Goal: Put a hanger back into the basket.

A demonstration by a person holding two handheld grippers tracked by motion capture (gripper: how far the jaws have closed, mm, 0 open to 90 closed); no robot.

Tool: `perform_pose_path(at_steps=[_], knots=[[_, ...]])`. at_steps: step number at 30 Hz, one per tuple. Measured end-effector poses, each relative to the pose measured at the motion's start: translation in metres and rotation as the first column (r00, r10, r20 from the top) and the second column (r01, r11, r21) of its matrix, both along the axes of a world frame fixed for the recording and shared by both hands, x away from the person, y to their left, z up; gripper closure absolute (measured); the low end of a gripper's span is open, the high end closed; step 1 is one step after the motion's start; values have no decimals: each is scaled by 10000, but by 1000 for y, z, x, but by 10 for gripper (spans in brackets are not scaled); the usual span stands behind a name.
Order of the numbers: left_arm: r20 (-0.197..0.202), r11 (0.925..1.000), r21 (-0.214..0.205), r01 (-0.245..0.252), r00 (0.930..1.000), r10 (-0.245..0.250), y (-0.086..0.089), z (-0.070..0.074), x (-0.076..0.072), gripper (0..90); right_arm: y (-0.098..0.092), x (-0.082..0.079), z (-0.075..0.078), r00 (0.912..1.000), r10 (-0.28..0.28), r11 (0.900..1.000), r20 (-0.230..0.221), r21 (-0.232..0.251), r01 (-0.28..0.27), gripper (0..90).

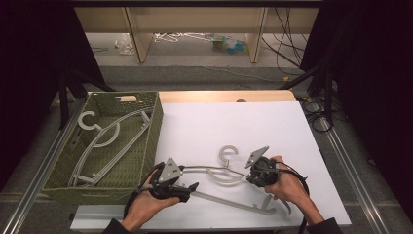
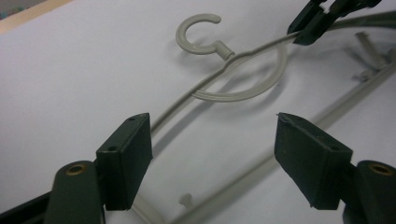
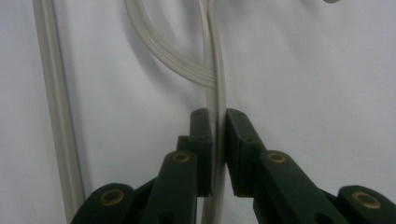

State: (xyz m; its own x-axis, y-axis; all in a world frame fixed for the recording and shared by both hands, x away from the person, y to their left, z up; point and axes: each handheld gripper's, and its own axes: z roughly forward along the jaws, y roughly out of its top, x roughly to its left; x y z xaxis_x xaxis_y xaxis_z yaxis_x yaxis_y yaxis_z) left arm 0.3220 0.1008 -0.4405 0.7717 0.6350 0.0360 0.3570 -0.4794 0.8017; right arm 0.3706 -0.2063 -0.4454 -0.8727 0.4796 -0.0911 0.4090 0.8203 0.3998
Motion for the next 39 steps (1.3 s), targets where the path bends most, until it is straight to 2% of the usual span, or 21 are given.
perform_pose_path(at_steps=[4,5,7,9,15,20,22,23,25,26,28,30,32,33,36,37,38,39], knots=[[-34,9974,711,130,9999,-128,-11,-3,20,282,-6,-7,7,9992,301,9995,245,-66,-299,817],[-34,9974,711,130,9999,-128,-11,-3,20,286,-7,-9,9,9988,364,9993,341,-74,-362,816],[-300,9890,1411,437,9988,-398,-17,-9,32,305,-10,-11,14,9980,474,9989,421,-5,-474,815],[-386,9829,1713,670,9974,-612,-21,-14,36,327,-13,-13,18,9969,551,9985,555,20,-553,815],[-494,9772,1916,911,9953,-831,-28,-22,46,394,-14,-16,25,9945,760,9971,727,47,-765,815],[-587,9636,2231,1475,9887,-1377,-33,-23,53,469,-13,-18,29,9924,924,9954,815,160,-940,814],[-630,9630,2196,1565,9873,-1460,-35,-23,53,499,-13,-19,30,9905,1028,9944,913,164,-1048,813],[-757,9574,2199,1872,9817,-1746,-38,-22,54,509,-14,-18,31,9899,1070,9937,927,233,-1095,813],[-655,9435,2629,2017,9794,-1911,-42,-20,53,529,-14,-19,32,9895,1104,9933,935,242,-1131,813],[-692,9376,2690,2203,9754,-2093,-44,-19,52,556,-14,-19,33,9896,1096,9933,933,259,-1124,813],[-654,9333,2754,2305,9731,-2211,-46,-16,51,587,-14,-19,34,9875,1205,9920,1012,263,-1238,813],[-766,9368,2522,2427,9700,-2307,-45,-11,52,644,-15,-20,35,9863,1271,9908,1051,340,-1313,813],[-866,9346,2431,2597,9655,-2458,-43,-6,53,689,-16,-20,36,9847,1334,9896,1120,382,-1385,813],[-866,9346,2431,2597,9655,-2458,-43,-6,53,715,-16,-20,36,9839,1373,9891,1147,374,-1424,813],[-975,9140,2684,3042,9525,-2884,-42,3,51,737,-18,-21,37,9788,1556,9862,1329,359,-1616,812],[-967,9173,2575,3038,9526,-2884,-43,4,50,741,-18,-21,38,9775,1613,9853,1359,349,-1675,812],[-1035,9083,2683,3211,9470,-3042,-42,6,50,744,-18,-22,38,9754,1669,9841,1443,369,-1738,813],[-979,9115,2571,3211,9470,-3060,-42,6,49,749,-19,-22,40,9758,1699,9835,1376,383,-1767,812]])
